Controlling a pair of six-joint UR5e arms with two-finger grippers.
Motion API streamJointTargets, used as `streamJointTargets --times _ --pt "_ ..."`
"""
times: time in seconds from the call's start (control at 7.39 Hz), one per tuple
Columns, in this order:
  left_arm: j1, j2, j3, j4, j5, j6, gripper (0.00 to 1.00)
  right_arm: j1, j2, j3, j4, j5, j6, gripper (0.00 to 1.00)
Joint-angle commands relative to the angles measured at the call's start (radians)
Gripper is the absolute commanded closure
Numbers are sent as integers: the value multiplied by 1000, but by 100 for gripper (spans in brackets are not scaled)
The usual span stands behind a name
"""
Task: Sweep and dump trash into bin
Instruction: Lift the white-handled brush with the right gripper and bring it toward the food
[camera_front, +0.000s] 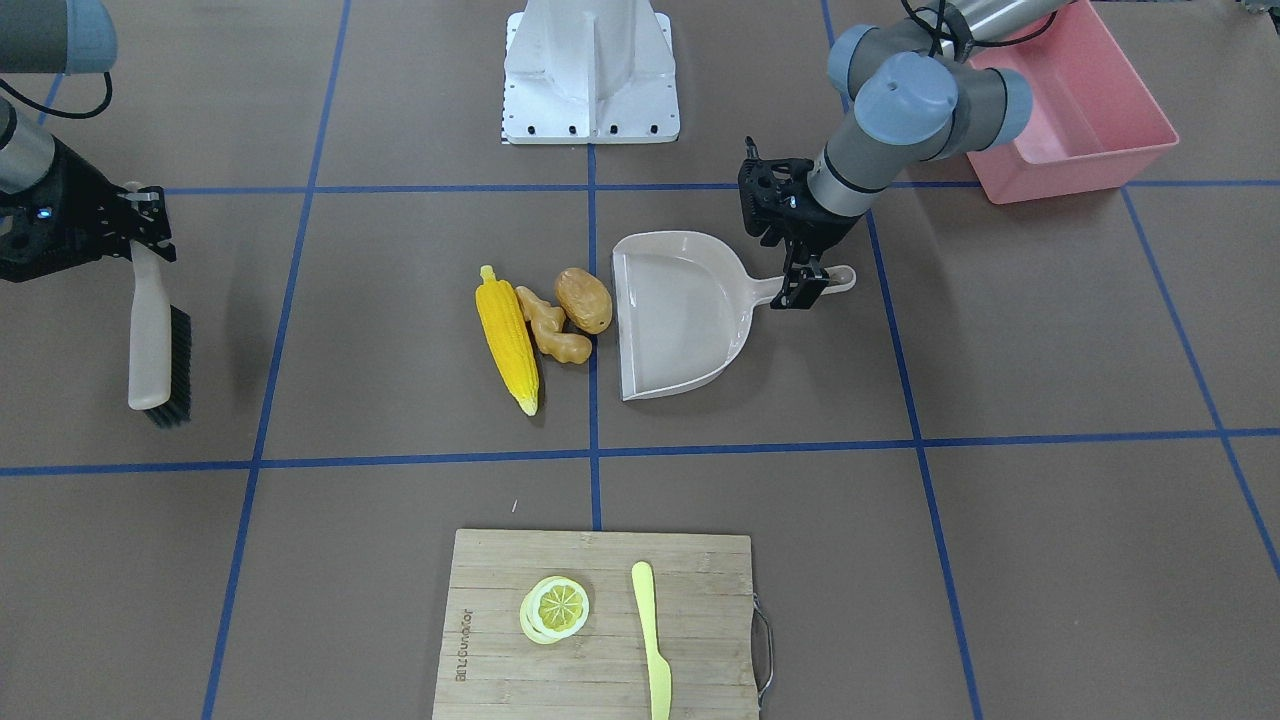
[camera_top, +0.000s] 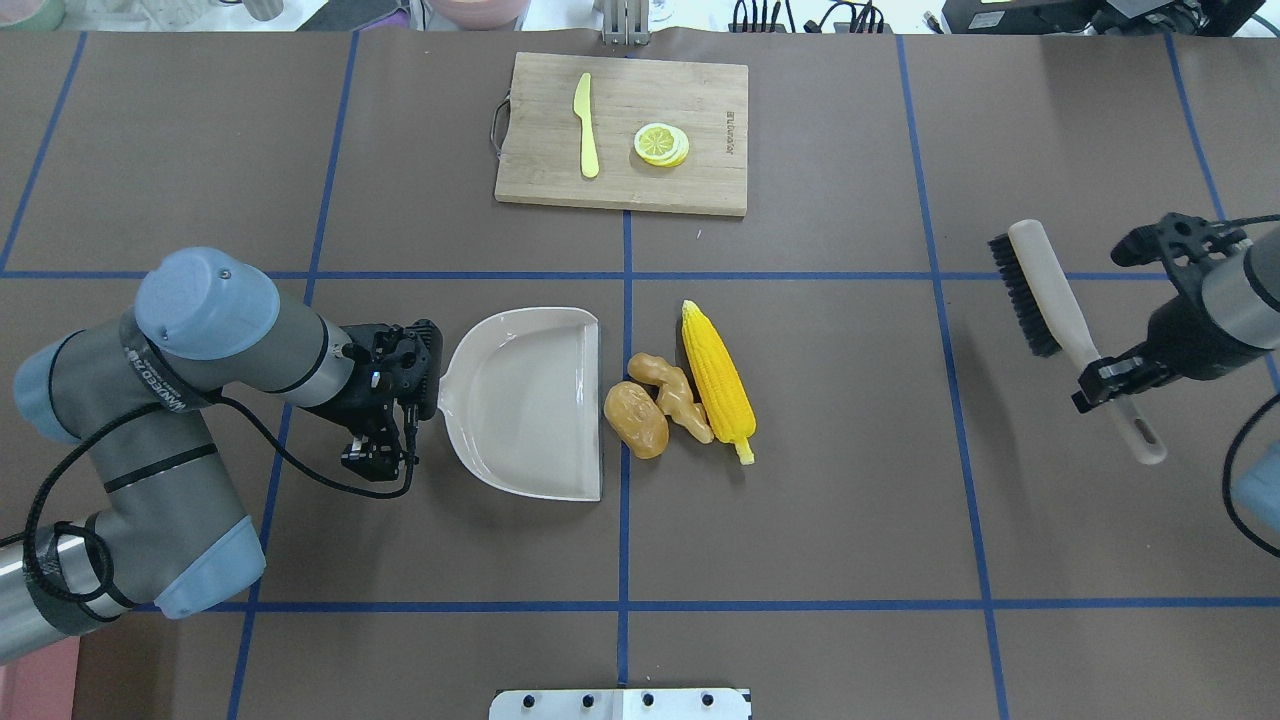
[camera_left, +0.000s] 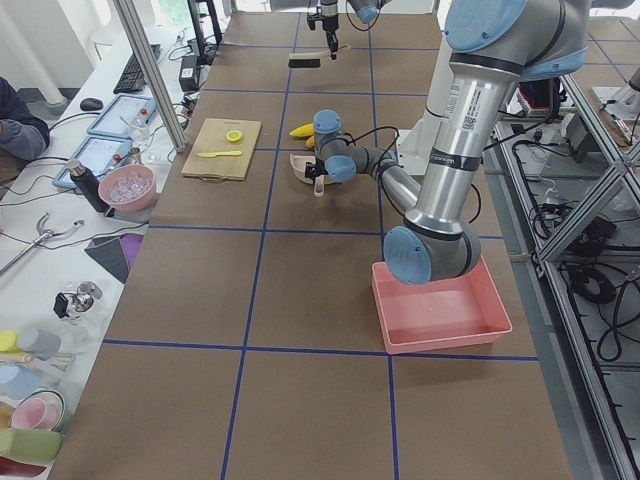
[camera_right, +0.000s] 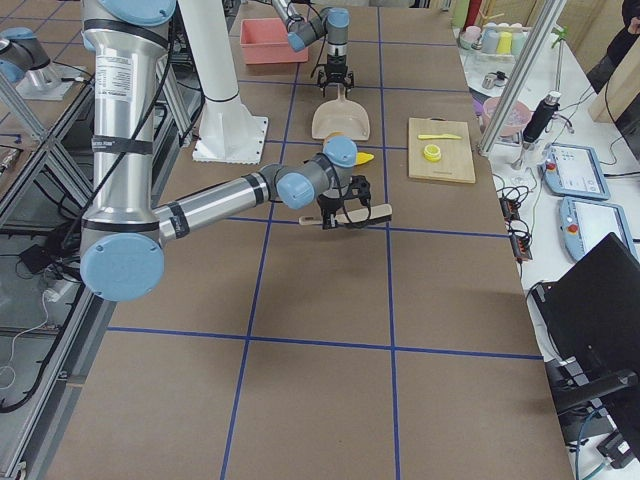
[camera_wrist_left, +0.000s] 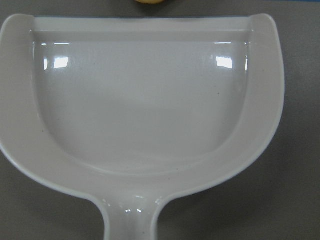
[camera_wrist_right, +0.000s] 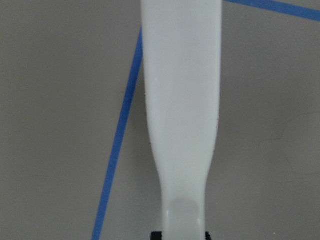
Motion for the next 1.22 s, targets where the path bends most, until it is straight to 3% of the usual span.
streamJointTargets --times 0.0,0.27,0.54,0.81,1.08 --pt "-5 0 9 -7 20 5 1 -85 172 8 -165 -49 152 100" --pt "-9 3 9 -9 18 -4 1 -256 226 29 -168 -141 328 100" --pt "-11 6 14 -9 20 -42 1 -337 280 19 -172 -181 418 100" --pt "-8 6 12 -7 14 -73 2 -374 303 -20 -170 -223 432 100" --pt "-14 15 5 -9 12 -72 2 -385 408 -107 -168 -232 463 100"
